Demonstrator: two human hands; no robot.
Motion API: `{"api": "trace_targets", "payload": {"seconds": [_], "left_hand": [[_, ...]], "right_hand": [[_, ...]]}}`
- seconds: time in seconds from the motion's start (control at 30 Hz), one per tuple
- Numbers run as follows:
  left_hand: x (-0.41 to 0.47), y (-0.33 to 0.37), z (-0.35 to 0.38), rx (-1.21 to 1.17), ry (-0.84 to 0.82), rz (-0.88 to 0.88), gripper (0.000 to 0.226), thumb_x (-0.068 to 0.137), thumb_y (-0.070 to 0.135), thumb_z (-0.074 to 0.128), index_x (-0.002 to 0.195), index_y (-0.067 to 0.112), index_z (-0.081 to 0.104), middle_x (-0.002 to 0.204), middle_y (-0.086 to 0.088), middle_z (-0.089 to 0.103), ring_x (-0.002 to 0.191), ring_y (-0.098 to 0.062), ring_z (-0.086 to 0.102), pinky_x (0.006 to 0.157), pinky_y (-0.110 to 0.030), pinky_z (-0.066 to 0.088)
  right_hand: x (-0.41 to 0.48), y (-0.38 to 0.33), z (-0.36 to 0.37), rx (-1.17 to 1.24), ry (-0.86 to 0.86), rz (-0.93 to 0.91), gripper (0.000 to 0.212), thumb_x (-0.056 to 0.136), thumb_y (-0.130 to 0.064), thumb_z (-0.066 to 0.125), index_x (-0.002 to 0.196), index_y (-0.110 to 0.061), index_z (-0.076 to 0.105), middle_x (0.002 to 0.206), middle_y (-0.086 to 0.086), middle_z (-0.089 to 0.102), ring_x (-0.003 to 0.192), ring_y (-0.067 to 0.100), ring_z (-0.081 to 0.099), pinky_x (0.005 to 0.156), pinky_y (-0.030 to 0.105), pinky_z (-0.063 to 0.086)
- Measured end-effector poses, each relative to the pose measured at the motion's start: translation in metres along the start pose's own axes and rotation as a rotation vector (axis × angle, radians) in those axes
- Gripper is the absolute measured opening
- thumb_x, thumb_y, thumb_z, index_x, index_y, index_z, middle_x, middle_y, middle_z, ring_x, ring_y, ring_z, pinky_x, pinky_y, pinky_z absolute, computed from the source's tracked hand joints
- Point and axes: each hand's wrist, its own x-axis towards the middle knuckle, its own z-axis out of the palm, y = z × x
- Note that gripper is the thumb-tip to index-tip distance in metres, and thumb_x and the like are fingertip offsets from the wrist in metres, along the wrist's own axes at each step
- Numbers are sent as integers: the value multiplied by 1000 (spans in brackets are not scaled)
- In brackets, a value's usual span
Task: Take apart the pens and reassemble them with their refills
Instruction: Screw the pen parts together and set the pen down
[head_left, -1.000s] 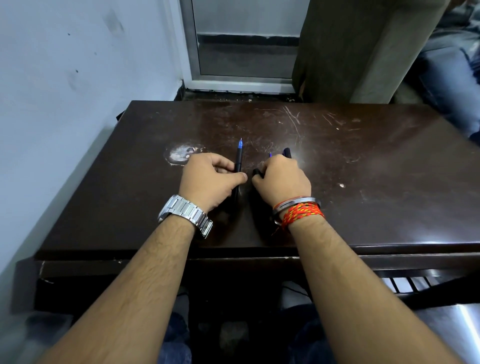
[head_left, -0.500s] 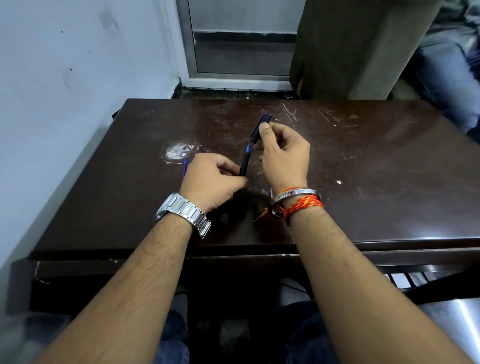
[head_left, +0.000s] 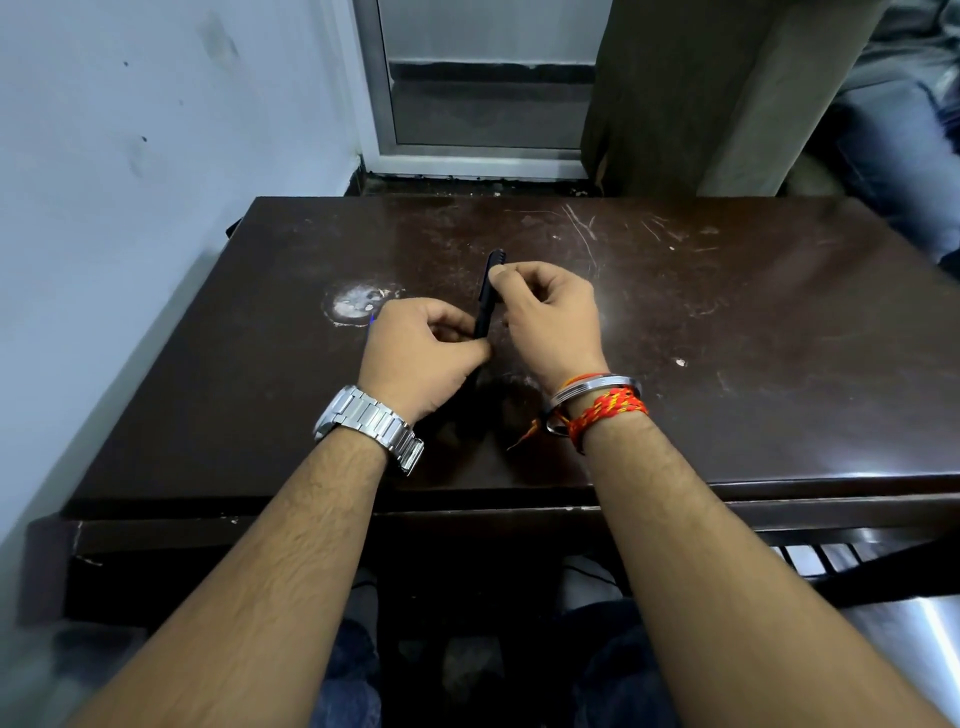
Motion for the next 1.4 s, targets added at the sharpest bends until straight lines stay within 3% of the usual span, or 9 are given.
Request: {"api": "trace_targets", "payload": {"seconds": [0.2,0.3,0.43,0.5,0.57,0.73,0.9,1.2,1.4], "left_hand": [[0,-1,-1,-49,53,-7,19,57,28,84,69,22,72,67,-3,72,61,-22,69,65,-48,61],[0,-1,-1,-60,55,-3,19,60,23,87,68,23,69,67,1,72,59,-17,68,65,-45,61],[1,-3,-2,-41,60,26,21,61,21,88,68,24,68,66,3,72,57,-8,65,60,-31,58],[1,-3,-2,-23,70,33,21,62,22,88,69,24,69,66,5,72,56,-2,63,56,-23,52],[1,-4,-2,-15,56,25,22,61,24,89,71,23,69,66,5,71,56,-1,62,56,-19,49],[0,-2,-5,-23,-1,5,25,58,26,91,73,20,72,71,-3,74,63,-12,67,67,-35,59],[-2,1,-6,-16,-49,-8,26,56,26,88,78,19,75,72,-1,75,69,-14,72,71,-37,61],[-4,2,-7,55,14,42,19,60,24,89,70,28,73,67,6,73,62,-3,69,61,-23,54],[-5,2,-4,103,63,66,18,60,24,89,70,27,74,64,8,71,59,-2,67,58,-16,51]], "right_hand": [[0,3,2,51,-77,13,18,88,-25,64,71,-24,69,54,-11,63,50,4,57,51,24,50],[-2,4,3,88,-98,8,2,87,-27,67,85,-29,68,67,-6,67,59,9,60,65,35,56],[-5,7,2,17,-179,-70,42,91,-24,64,129,-36,51,79,3,69,74,13,64,77,36,55],[-5,5,2,9,-202,-88,44,95,-17,59,136,-31,50,84,3,71,79,12,65,79,33,54],[-5,4,1,21,-208,-78,42,97,-12,56,136,-25,52,88,3,71,83,12,65,81,33,54],[-5,3,0,87,-241,-21,40,100,-9,51,137,-23,51,93,4,70,85,12,64,74,30,53],[-3,5,-2,103,-216,-8,39,99,-9,53,136,-21,52,91,2,71,82,7,64,75,26,51],[-2,10,0,42,-193,-37,38,94,-16,62,131,-26,57,97,15,73,84,18,66,83,39,57],[-2,8,-3,37,-204,-38,40,93,-13,64,132,-19,56,95,16,74,79,14,65,76,30,54]]}}
